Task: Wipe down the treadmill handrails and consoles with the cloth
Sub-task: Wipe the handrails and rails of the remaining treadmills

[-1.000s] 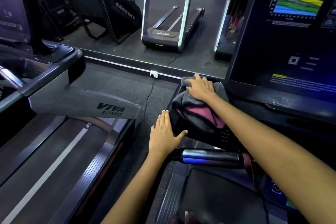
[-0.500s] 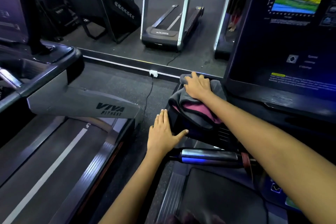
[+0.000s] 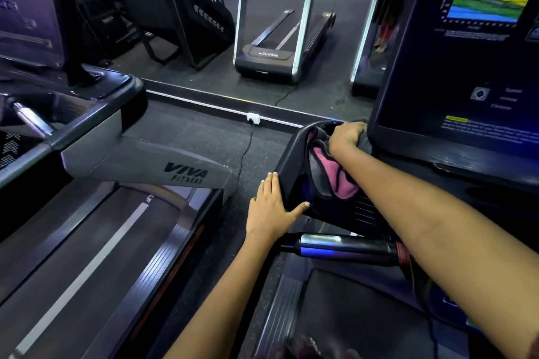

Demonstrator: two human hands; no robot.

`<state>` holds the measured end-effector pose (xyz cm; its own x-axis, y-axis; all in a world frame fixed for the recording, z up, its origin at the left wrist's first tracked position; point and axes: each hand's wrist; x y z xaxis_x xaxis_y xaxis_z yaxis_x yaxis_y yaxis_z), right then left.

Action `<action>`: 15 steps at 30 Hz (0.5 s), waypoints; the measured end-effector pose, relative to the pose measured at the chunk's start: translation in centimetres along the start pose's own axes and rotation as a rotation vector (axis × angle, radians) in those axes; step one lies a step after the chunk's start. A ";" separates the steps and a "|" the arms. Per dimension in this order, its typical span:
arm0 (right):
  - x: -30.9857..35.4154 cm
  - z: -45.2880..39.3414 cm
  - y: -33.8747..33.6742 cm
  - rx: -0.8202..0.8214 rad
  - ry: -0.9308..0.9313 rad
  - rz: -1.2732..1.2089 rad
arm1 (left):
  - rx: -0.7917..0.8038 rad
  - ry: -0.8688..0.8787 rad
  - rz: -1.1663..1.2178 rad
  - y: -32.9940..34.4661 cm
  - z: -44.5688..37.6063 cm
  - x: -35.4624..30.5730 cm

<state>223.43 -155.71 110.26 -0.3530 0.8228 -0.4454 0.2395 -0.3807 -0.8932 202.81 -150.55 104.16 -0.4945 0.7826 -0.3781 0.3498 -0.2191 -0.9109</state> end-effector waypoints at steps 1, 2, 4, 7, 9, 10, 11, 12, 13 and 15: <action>-0.1 0.1 -0.1 0.001 -0.012 0.004 | 0.002 0.000 0.004 0.0 0.0 0.0; -0.3 0.1 -0.3 0.010 -0.019 0.004 | 0.004 -0.002 0.007 0.0 0.0 0.0; -0.7 0.6 -0.6 0.043 -0.035 0.021 | 0.007 -0.004 0.009 -0.1 -0.1 -0.1; -0.6 1.3 -1.1 0.091 -0.062 0.041 | 0.007 -0.005 0.012 -0.1 -0.1 -0.1; -0.6 1.9 -1.4 0.092 -0.053 0.026 | 0.006 -0.006 0.018 -0.2 -0.1 -0.1; -0.6 2.2 -1.5 0.088 -0.048 0.015 | 0.007 -0.008 0.021 -0.2 -0.1 -0.1; -0.6 2.5 -1.6 0.086 -0.044 0.006 | 0.008 -0.009 0.023 -0.2 -0.1 -0.1; -0.5 2.9 -1.7 0.089 -0.042 0.000 | 0.010 -0.010 0.024 -0.3 -0.1 -0.1; -0.4 3.2 -1.8 0.095 -0.035 -0.009 | 0.015 -0.013 0.026 -0.3 -0.1 -0.1; -0.3 3.9 -1.9 0.105 -0.012 -0.038 | 0.028 -0.015 0.033 -0.4 0.0 -0.1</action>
<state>219.60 -156.85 111.79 -0.3712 0.8324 -0.4114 0.1298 -0.3922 -0.9107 202.77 -150.56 104.57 -0.4951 0.7660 -0.4101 0.3438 -0.2607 -0.9021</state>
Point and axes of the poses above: each hand's wrist, its own z-axis away from the middle knuckle, its own y-axis out of the palm, x = y × z, and after that the axes turned 14 degrees about -x, right-handed
